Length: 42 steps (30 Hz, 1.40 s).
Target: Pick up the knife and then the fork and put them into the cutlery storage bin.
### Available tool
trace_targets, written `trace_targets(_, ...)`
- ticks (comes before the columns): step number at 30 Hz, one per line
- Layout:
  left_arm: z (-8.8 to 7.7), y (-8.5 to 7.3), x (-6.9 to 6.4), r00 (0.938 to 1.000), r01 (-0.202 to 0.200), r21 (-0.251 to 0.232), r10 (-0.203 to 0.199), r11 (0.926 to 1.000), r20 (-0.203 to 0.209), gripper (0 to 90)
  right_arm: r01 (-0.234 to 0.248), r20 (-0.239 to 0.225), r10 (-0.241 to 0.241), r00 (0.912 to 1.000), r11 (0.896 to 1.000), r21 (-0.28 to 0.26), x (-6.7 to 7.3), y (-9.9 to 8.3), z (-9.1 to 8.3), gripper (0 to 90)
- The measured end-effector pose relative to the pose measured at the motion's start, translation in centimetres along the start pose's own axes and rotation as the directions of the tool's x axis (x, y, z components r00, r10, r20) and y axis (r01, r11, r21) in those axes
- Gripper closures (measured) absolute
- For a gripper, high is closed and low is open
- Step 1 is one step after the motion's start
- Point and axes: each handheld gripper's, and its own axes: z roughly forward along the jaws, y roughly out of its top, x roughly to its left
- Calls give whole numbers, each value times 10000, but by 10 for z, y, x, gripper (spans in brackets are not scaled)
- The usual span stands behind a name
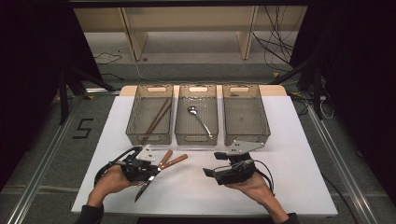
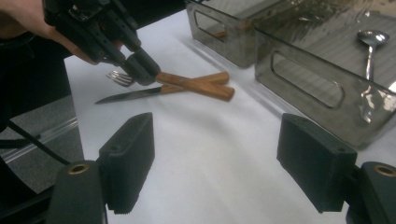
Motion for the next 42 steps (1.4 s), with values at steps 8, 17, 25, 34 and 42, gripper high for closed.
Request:
trace_targets(8, 1, 27, -11, 9980, 105, -98, -99, 9999, 624, 796, 1134, 32, -1134, 9935, 9935, -119, 21, 3, 5, 270)
trace_targets(17, 11, 53, -26, 9927, -373, 214, 346, 9991, 1153, 797, 2931, 562, -2930, 9545, 9561, 67, 45, 1, 13, 268)
trace_targets(25, 13, 69, -38, 9841, -817, 306, 758, 9962, 1605, 796, 4455, 1317, -4557, 8803, 8896, 1003, 57, -8, 28, 275)
trace_targets(34, 12, 73, -49, 9771, -1029, 582, 900, 9930, 1928, 796, 6544, 2171, -6991, 6813, 7146, 2473, 74, -24, 46, 409)
trace_targets(42, 13, 74, -51, 9741, -1074, 735, 901, 9915, 2073, 796, 7130, 2614, -7718, 5796, 6356, 2959, 81, -34, 53, 536)
